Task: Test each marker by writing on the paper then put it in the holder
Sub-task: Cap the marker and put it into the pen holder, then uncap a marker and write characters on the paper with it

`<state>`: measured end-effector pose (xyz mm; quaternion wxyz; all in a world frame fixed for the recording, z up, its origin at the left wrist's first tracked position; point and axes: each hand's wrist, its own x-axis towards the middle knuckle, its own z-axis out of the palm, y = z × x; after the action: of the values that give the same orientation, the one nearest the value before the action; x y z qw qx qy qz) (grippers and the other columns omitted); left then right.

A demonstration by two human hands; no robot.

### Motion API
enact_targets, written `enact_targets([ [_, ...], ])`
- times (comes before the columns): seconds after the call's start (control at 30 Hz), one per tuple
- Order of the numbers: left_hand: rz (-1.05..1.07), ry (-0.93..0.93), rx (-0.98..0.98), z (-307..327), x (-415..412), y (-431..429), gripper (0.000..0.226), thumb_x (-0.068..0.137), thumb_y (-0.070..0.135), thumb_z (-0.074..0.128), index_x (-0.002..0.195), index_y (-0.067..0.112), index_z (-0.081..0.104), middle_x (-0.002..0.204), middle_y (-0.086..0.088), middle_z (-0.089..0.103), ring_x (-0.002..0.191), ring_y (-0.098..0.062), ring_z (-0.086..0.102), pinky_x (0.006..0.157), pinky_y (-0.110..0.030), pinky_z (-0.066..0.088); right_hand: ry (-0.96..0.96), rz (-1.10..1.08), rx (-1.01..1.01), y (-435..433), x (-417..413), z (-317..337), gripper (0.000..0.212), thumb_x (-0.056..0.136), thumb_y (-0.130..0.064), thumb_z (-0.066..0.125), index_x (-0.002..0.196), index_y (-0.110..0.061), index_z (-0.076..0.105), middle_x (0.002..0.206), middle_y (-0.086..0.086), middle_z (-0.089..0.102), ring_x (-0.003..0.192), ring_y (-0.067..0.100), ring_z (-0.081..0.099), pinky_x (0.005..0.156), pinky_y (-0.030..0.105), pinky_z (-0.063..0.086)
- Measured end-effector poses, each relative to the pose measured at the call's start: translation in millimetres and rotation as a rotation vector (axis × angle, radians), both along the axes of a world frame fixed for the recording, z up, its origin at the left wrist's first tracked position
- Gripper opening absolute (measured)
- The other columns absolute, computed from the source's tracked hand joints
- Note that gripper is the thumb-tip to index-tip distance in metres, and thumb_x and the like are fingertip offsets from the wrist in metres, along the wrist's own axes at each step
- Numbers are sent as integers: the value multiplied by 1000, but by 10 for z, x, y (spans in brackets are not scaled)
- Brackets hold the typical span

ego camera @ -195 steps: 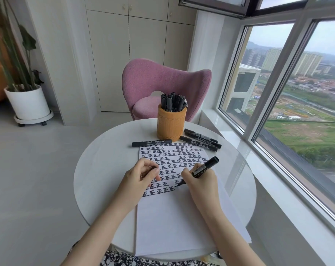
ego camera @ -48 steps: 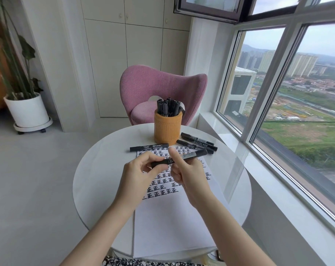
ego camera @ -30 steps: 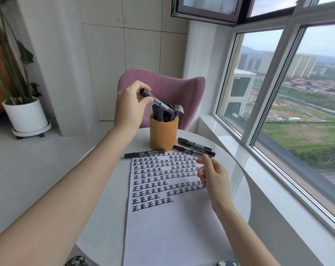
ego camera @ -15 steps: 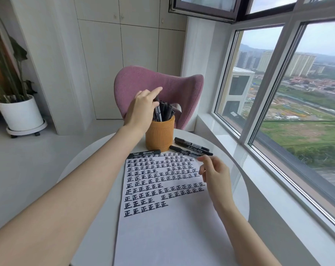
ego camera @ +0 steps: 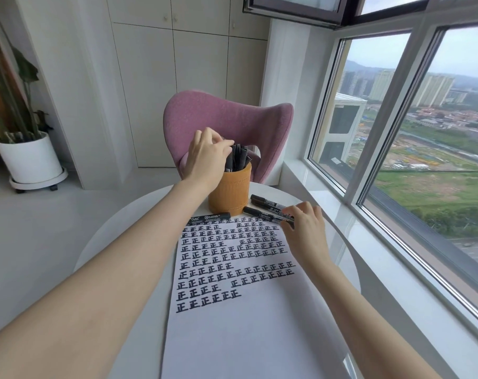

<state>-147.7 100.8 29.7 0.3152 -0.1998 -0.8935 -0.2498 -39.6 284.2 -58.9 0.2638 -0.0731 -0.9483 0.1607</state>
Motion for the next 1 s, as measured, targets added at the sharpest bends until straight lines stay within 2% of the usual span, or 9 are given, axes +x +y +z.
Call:
enact_targets([
  [0.2, -21, 59, 209, -45, 181, -95, 26, 97, 18, 46, 114, 14, 65, 105, -8, 55, 107, -23, 46, 85, -22, 33, -57, -18, 122, 0, -102, -13, 30, 93, -23, 59, 120, -12, 62, 117, 10, 52, 111, 30, 39, 92, 31, 30],
  [0.3, -80, 72, 242, -130, 397, -148, 25, 96, 15, 46, 111, 14, 66, 100, -6, 57, 100, -22, 50, 89, -30, 41, -65, -9, 170, -10, -161, -62, 25, 92, -22, 60, 113, -9, 64, 114, 11, 52, 108, 31, 40, 91, 32, 31],
  [0.37, -127, 46, 270, -218, 560, -180, 24, 96, 15, 46, 108, 15, 67, 98, -4, 58, 98, -20, 51, 88, -33, 42, -77, -13, 194, -4, -187, -84, 24, 92, -22, 60, 113, -9, 63, 114, 11, 52, 108, 30, 40, 90, 32, 30],
  [0.53, -206, -54, 268, -469, 894, -263, 22, 97, 15, 47, 104, 18, 67, 100, 2, 60, 102, -9, 49, 87, -18, 37, -95, 2, 200, 1, -213, -112, 18, 92, -19, 59, 107, -9, 57, 106, 7, 58, 105, 28, 39, 84, 33, 26],
  [0.67, -246, -132, 257, -571, 1053, -304, 21, 97, 17, 47, 107, 20, 66, 100, 7, 57, 100, -7, 51, 88, -20, 42, -35, 35, 168, 12, -189, -160, 17, 90, -12, 60, 106, -7, 57, 102, 7, 63, 101, 28, 39, 81, 32, 22],
  [0.77, -246, -146, 210, -603, 1122, -341, 23, 93, 16, 53, 114, 21, 62, 104, 8, 55, 102, -7, 50, 91, -18, 40, 100, 74, 51, -38, -94, -118, 12, 89, -12, 64, 100, -6, 61, 96, 7, 65, 96, 29, 41, 79, 30, 22],
  [0.83, -244, -127, 152, -616, 1157, -369, 34, 90, 17, 58, 123, 22, 56, 114, 9, 52, 112, -5, 44, 97, -13, 30, 162, 150, -85, -104, 15, -38, 9, 90, -15, 64, 96, -8, 63, 93, -1, 64, 93, 24, 40, 78, 28, 20],
  [0.93, -247, -86, 17, -640, 1196, -395, 54, 86, 22, 63, 136, 23, 44, 134, 8, 44, 125, -4, 32, 106, -12, 14, 142, 331, -317, -220, 259, 100, 4, 91, -16, 63, 94, -14, 66, 87, -17, 59, 90, 16, 42, 81, 25, 30],
  [1.0, -244, -71, -57, -666, 1213, -407, 59, 85, 26, 65, 139, 21, 41, 138, 6, 43, 128, -4, 28, 108, -14, 9, 100, 428, -442, -314, 429, 184, 6, 92, -16, 61, 91, -20, 65, 87, -18, 61, 86, 13, 47, 76, 16, 36],
])
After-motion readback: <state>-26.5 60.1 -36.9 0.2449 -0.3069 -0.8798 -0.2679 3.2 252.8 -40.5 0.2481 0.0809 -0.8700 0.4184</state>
